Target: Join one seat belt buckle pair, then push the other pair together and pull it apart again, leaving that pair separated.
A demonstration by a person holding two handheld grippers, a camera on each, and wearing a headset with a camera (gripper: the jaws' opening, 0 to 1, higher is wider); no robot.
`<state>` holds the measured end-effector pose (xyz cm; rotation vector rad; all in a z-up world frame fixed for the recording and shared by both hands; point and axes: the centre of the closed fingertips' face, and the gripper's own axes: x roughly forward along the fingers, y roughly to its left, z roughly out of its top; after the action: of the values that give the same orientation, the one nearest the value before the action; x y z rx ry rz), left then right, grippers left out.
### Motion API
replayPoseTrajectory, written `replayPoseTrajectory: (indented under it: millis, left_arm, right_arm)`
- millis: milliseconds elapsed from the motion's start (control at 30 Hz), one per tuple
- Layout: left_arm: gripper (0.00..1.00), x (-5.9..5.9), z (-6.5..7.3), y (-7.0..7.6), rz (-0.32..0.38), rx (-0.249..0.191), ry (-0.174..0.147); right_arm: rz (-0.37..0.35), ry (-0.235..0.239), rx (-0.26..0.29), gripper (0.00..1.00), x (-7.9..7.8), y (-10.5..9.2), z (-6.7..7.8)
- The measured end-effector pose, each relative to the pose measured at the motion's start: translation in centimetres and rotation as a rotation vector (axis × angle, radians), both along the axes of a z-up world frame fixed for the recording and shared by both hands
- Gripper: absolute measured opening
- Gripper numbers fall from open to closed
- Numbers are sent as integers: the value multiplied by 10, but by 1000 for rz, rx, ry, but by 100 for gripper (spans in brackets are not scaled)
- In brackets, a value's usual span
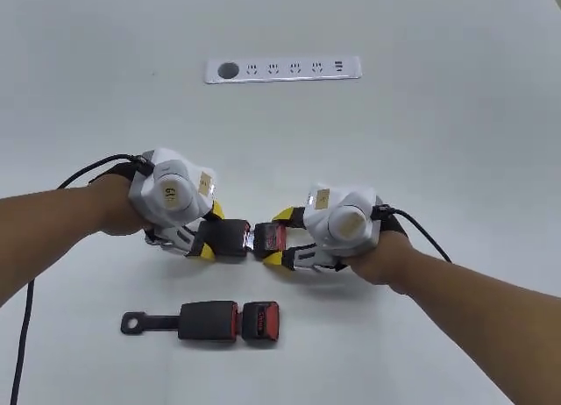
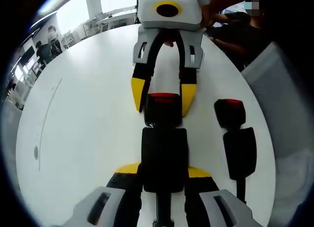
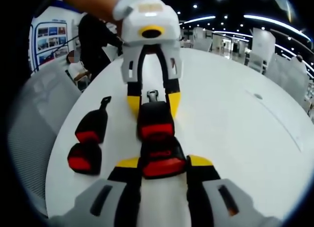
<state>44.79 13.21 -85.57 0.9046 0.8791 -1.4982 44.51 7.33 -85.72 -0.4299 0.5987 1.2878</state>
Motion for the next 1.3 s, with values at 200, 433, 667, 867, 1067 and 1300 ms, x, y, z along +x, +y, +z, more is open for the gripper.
replayPoseTrajectory:
  millis: [200, 433, 667, 867, 1067, 1300]
  left_arm:
    - [34, -1, 1, 1, -1, 3, 2]
    - [34, -2, 2, -1, 26, 1, 0]
    - [34, -3, 1, -2, 26, 24, -2]
    - [34, -1, -1, 0, 24, 37, -8]
    - [34, -1, 0, -1, 28, 46, -10]
    - [34, -2, 2, -2, 15, 66, -10]
  right_arm:
    - [-12, -6, 6, 36, -2, -10, 2]
    - [-22, -9, 14, 36, -3, -16, 1]
    - [-36, -6, -10, 36, -5, -39, 1]
    - [-41, 3, -16, 36, -6, -59, 2]
    - [-59, 6, -29, 37, -6, -82, 0]
    - [-63, -2, -40, 37, -10, -108, -1]
